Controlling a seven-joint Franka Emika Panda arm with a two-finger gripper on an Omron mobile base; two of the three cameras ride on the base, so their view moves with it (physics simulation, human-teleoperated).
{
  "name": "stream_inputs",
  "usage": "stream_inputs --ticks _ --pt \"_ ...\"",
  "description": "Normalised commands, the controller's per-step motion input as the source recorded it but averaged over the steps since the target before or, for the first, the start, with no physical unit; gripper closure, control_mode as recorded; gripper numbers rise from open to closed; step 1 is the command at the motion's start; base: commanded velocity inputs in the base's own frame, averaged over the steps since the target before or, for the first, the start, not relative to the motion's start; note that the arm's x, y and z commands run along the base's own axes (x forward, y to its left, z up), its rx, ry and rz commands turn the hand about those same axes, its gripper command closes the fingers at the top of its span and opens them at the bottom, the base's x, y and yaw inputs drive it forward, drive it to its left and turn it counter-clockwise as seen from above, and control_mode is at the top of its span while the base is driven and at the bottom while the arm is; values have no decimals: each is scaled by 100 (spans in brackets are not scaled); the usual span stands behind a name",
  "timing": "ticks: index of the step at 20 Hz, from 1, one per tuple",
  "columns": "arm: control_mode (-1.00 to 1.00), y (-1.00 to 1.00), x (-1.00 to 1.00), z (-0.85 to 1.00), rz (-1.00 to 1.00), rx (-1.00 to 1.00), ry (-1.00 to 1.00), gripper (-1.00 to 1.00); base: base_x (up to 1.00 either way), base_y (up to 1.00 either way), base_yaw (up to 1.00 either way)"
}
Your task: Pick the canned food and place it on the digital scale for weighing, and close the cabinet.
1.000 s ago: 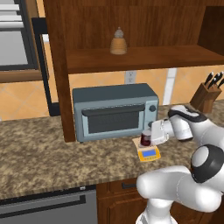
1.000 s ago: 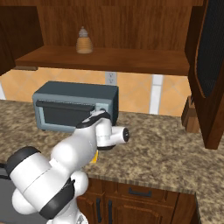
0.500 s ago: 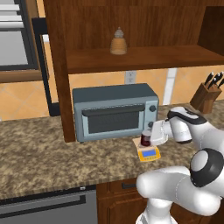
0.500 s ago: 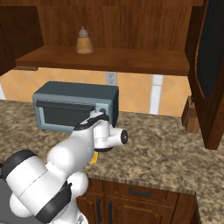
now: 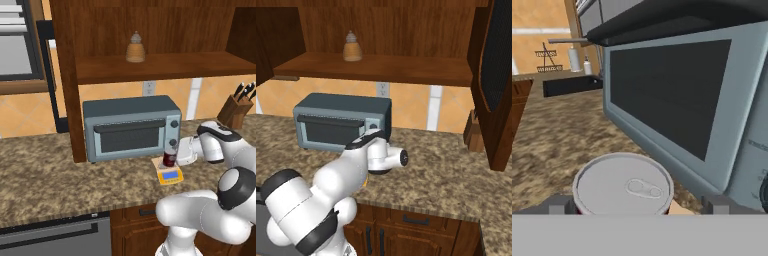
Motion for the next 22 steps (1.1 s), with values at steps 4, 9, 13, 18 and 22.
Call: stream_inputs --ticks 4,9,13,18,22 --pt "-100 0 -1 0 0 0 -7 -100 0 0 0" --pt "-100 0 -23 0 0 0 -14 -100 0 0 0" --pt "-100 0 -18 0 0 0 -21 -100 0 0 0" --pt "-100 0 -19 0 0 0 -27 -100 0 0 0" --pt "-100 -22 -37 4 0 4 -25 -100 0 0 0"
